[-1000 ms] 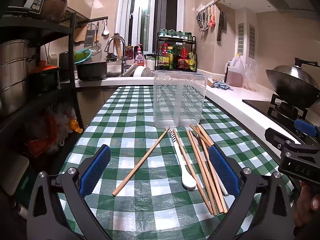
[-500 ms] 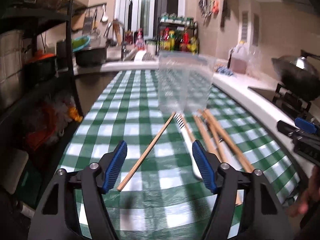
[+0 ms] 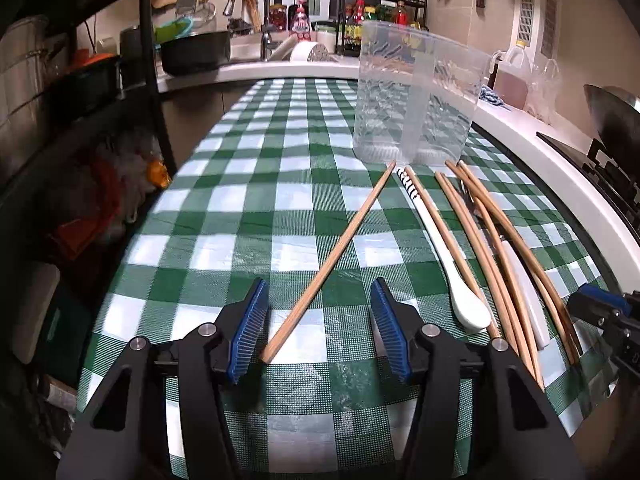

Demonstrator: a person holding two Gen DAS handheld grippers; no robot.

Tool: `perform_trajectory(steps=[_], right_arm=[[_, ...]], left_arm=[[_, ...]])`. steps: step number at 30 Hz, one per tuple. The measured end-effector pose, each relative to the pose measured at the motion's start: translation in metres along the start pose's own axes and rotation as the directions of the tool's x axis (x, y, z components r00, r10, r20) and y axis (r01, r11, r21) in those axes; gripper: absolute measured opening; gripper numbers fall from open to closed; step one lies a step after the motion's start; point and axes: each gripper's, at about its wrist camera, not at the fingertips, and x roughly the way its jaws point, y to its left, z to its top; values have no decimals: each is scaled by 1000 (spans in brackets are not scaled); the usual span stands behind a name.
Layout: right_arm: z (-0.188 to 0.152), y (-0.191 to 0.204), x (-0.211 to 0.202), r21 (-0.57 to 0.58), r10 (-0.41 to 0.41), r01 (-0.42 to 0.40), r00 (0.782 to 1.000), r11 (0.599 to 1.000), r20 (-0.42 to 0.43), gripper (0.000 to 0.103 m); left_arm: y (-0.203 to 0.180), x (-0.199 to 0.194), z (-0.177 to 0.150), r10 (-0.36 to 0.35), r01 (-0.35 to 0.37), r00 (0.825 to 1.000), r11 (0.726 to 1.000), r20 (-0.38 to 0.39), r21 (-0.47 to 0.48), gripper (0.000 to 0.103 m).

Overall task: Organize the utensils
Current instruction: 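Close the left gripper on a lone chopstick while the right gripper grasps another chopstick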

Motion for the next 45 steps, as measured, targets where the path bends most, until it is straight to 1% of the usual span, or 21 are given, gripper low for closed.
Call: perform_trajectory(steps=[1,3,6,8,9,11,14,16,17,18,19,20,22,24,29,32,34,38,39,41,45], right_arm=[[1,-1,1,-2,2,-2,1000,1000,-9,14],[2,-2,3,-2,12,-12,1000,1000,-27,5],[2,-1,1,-10,31,-31,999,999,-29,0],[3,2,1,-22,36,-37,999,999,-22,0],[3,2,0,-23,37,-37,999,999,-18,0],[4,0,-4,-11,31,-31,1000,999,-2,0],[7,-5,-6,0,29,-29,1000,1000,5,0],[8,-8,-5,12,21,-21,1000,1000,-1,5],[7,-8,-3,10,28,-28,1000,1000,-11,15],[7,-7,-2,3,29,-29,999,1000,-16,33],[6,-6,-3,-3,17,-17,1000,1000,-11,37],[6,-5,-3,-9,1,-1,1000,1000,-5,37],[5,-4,0,-21,-4,4,1000,1000,-19,30],[3,-5,5,-21,-5,4,999,1000,-41,16],[1,0,6,-44,11,-14,999,999,-52,7],[3,-1,-1,-32,23,-23,1000,999,-19,6],[5,-3,-9,-22,13,-13,1000,1000,24,6],[9,-14,-15,27,-58,56,996,998,68,6],[10,-19,-13,43,-81,79,995,996,65,6],[10,-26,-10,73,-78,74,996,995,46,6],[10,-26,-5,62,-102,100,994,993,27,6]], left_arm=[[2,4,0,-7,7,1000,1000,-13,-6,44],[3,9,-2,-13,13,999,1000,-39,-15,41],[0,9,-2,-14,14,999,1000,-41,-1,29],[-1,9,-2,-17,17,999,1000,-42,2,23],[-1,8,-2,-21,21,999,1000,-44,2,17],[2,8,-2,-33,33,998,999,-52,-7,12],[1,4,-5,-72,70,995,997,-68,-27,10],[-3,1,-8,-93,91,993,995,-79,-30,10],[-6,-1,-10,-102,100,991,995,-83,-25,10],[-9,-2,-12,-108,107,991,994,-84,-16,10],[-11,-3,-13,-114,114,990,993,-85,-6,10],[-13,-4,-13,-115,116,990,993,-86,5,10],[-16,-4,-14,-106,108,991,994,-80,21,10],[-15,-3,-14,-104,106,991,994,-79,18,10],[-16,-2,-13,-96,98,993,995,-73,20,10],[-16,-1,-13,-93,95,993,995,-68,23,10],[-16,-2,-13,-93,95,993,995,-66,24,10],[-15,-2,-13,-96,98,993,995,-63,23,10],[-15,-2,-13,-94,96,994,995,-62,25,10],[-17,-2,-14,-86,88,995,996,-58,34,10],[-22,-3,-16,-71,73,996,996,-47,60,10]])
